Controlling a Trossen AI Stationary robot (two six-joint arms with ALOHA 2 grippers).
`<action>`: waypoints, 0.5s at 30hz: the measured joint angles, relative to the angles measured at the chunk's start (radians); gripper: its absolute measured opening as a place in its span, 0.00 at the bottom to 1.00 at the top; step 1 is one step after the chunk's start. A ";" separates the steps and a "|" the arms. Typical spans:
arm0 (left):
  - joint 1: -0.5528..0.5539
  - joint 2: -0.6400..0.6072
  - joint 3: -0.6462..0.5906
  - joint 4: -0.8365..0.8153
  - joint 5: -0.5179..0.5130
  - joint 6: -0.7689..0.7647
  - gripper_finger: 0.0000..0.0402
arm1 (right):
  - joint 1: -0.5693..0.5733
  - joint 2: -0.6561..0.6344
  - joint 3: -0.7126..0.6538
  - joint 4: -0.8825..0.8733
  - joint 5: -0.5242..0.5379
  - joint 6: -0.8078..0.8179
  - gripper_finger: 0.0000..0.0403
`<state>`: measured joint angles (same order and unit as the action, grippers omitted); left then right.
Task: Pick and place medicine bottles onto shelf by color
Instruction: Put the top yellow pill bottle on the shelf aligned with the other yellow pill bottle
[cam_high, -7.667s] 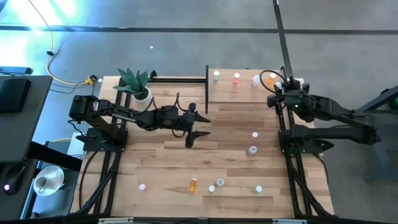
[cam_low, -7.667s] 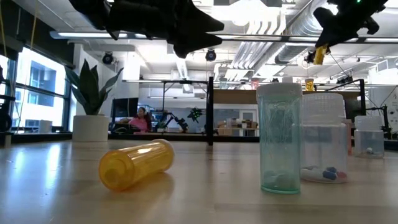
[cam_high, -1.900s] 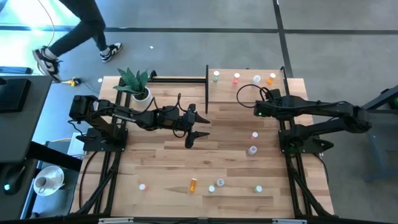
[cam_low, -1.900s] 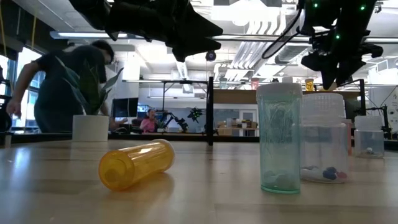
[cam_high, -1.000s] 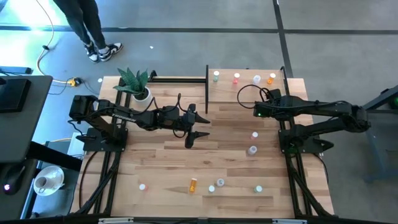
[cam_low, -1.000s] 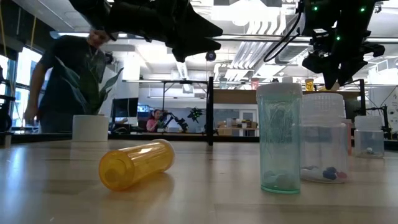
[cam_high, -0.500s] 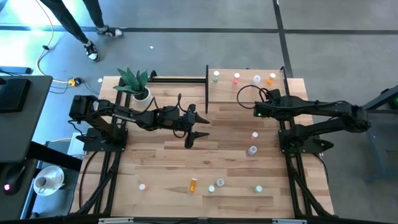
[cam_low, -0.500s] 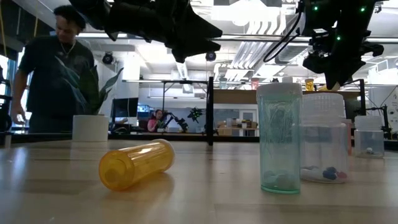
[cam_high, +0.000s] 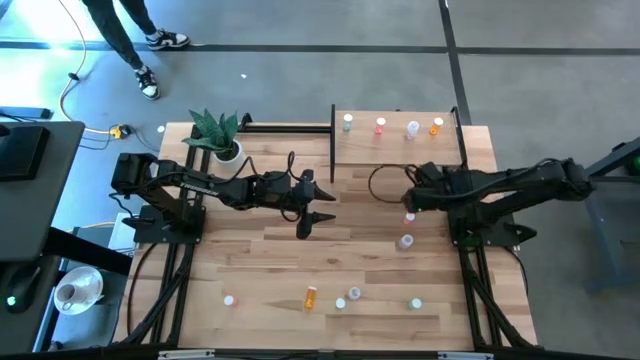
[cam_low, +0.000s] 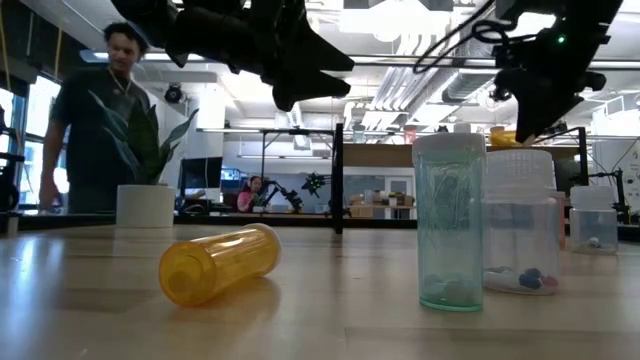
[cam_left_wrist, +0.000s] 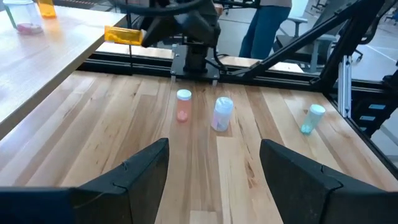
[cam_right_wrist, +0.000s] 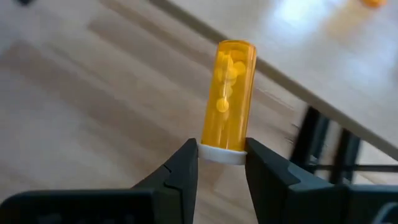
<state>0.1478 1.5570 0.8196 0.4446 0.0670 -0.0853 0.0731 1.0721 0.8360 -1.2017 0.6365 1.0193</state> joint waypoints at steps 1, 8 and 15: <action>0.000 0.000 0.000 0.000 0.000 0.000 0.60 | 0.016 0.000 0.000 0.016 0.001 -0.011 0.25; 0.000 0.000 0.000 0.000 0.000 -0.046 0.60 | 0.116 0.000 0.000 0.234 -0.020 -0.300 0.25; 0.000 0.000 0.000 -0.016 0.002 -0.193 0.60 | 0.167 0.005 0.000 0.479 -0.075 -0.558 0.25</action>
<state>0.1479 1.5570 0.8196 0.4287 0.0692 -0.2786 0.2400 1.0772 0.8360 -0.7225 0.5612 0.4614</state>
